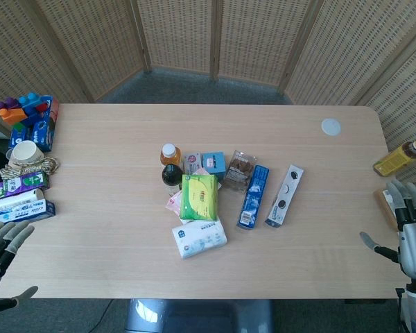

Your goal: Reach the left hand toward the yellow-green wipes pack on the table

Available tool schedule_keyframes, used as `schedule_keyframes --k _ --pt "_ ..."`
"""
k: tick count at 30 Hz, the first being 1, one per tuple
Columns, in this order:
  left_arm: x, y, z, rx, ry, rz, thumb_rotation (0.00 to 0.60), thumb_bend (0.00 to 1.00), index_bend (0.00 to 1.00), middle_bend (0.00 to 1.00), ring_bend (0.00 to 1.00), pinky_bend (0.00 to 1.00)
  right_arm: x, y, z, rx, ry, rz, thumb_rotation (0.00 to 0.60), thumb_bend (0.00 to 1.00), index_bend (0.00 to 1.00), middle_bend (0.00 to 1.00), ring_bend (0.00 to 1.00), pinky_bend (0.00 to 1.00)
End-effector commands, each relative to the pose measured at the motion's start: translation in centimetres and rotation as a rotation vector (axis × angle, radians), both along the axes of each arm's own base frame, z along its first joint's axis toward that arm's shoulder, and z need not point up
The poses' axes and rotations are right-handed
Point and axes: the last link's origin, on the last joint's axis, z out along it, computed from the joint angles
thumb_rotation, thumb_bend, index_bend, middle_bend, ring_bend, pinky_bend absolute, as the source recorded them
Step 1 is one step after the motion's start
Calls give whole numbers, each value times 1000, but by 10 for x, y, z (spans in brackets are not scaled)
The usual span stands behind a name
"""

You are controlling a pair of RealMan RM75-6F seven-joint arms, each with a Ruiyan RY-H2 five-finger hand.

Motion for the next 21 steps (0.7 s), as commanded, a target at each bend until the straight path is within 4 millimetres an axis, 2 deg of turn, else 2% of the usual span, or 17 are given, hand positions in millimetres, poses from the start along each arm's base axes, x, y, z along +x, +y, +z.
schedule_keyframes --k 1,9,13,16,21 --pt "0 0 0 0 1 0 600 0 0 0 0 0 -2 -1 2 -33 22 -18 600 0 0 0 0 0" --pt "-1 1 -4 -17 14 2 600 0 0 0 0 0 -7 -6 0 33 5 -38 600 0 0 0 0 0" --pt "-1 12 -12 -31 35 -23 600 0 0 0 0 0 -10 -9 0 66 31 -51 600 0 0 0 0 0" --pt "5 32 -22 -45 76 -89 600 0 0 0 0 0 -11 -10 -1 75 32 -64 600 0 0 0 0 0" --pt "29 89 -40 -40 204 -323 600 0 0 0 0 0 -11 -12 -1 76 31 -68 600 0 0 0 0 0"
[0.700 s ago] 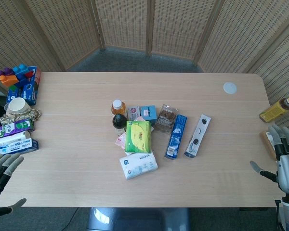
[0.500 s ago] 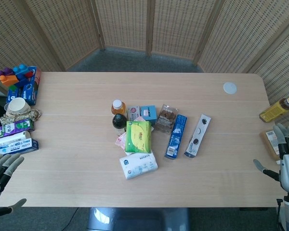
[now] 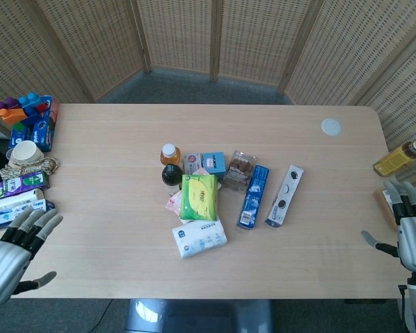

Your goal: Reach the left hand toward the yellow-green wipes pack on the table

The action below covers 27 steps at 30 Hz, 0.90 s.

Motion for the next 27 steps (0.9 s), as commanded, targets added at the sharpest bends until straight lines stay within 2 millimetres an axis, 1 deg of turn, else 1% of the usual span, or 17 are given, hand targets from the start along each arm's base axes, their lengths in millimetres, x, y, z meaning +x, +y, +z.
schedule_keyframes --k 1,2,8,11,14,16,20,27 --pt "21 49 -19 8 117 -211 600 0 0 0 0 0 1 1 0 -3 3 2 600 0 0 0 0 0" --pt "26 61 -25 11 156 -270 600 0 0 0 0 0 2 1 0 -6 5 4 600 0 0 0 0 0" --pt "46 112 -60 -24 326 -487 600 0 0 0 0 0 3 3 2 -22 -5 5 600 0 0 0 0 0" --pt "57 133 -77 -38 373 -605 600 0 0 0 0 0 3 3 3 -21 -12 5 600 0 0 0 0 0" --pt "70 150 -96 -30 409 -725 600 0 0 0 0 0 4 4 4 -24 -19 8 600 0 0 0 0 0" --pt "79 157 -108 -36 422 -789 600 0 0 0 0 0 5 5 5 -26 -24 10 600 0 0 0 0 0" --pt "98 170 -133 -51 523 -909 600 0 0 0 0 0 5 6 8 -30 -37 12 600 0 0 0 0 0" --pt "134 188 -166 -67 598 -975 600 0 0 0 0 0 4 7 13 -36 -59 13 600 0 0 0 0 0"
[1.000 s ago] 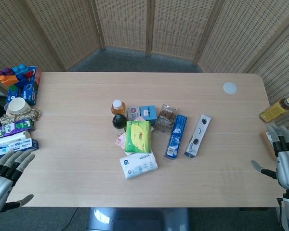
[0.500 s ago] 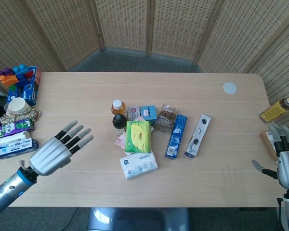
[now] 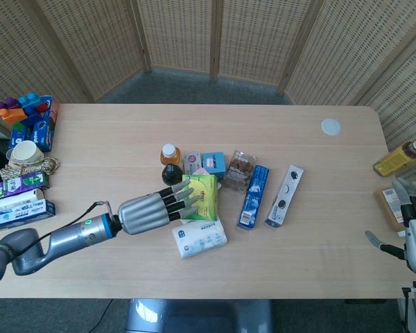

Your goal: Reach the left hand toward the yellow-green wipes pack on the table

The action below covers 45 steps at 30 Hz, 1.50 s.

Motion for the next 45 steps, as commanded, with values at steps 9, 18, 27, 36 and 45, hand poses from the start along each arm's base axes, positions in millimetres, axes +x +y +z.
schedule_keyframes --k 9,18,27,36,45 --pt "33 16 -40 36 144 -89 600 0 0 0 0 0 -2 2 7 -12 -28 -1 600 0 0 0 0 0" --pt "38 19 -66 57 223 -102 600 0 0 0 0 0 -3 2 11 -13 -54 1 600 0 0 0 0 0" --pt "43 10 -93 91 227 -117 600 0 21 41 63 159 0 5 11 9 -72 12 600 0 0 0 0 0" --pt "44 5 -105 101 203 -162 600 0 569 663 662 583 0 6 13 1 -78 19 600 0 0 0 0 0" --pt "65 -5 -82 98 42 -181 600 3 581 679 670 593 2 7 11 10 -72 23 600 0 0 0 0 0"
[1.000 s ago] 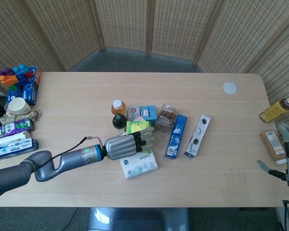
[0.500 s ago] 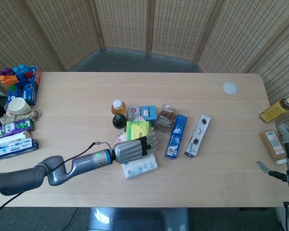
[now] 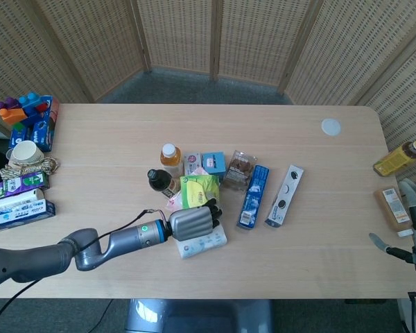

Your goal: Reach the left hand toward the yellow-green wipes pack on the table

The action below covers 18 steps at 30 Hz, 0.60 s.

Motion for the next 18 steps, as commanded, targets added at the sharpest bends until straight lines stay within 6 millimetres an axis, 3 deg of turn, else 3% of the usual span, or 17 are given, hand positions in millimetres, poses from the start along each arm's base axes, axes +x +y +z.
schedule_keyframes --k 1,8,18 --pt "10 -5 15 -5 -65 -11 600 3 581 678 670 593 0 0 0 -2 0 1 600 0 0 0 0 0" --pt "30 -19 63 17 -187 -31 600 3 576 632 670 607 0 1 0 2 -3 -2 600 0 0 0 0 0" --pt "37 -29 144 107 -302 -28 600 2 571 629 669 607 4 2 -5 17 11 3 600 0 0 0 0 0"
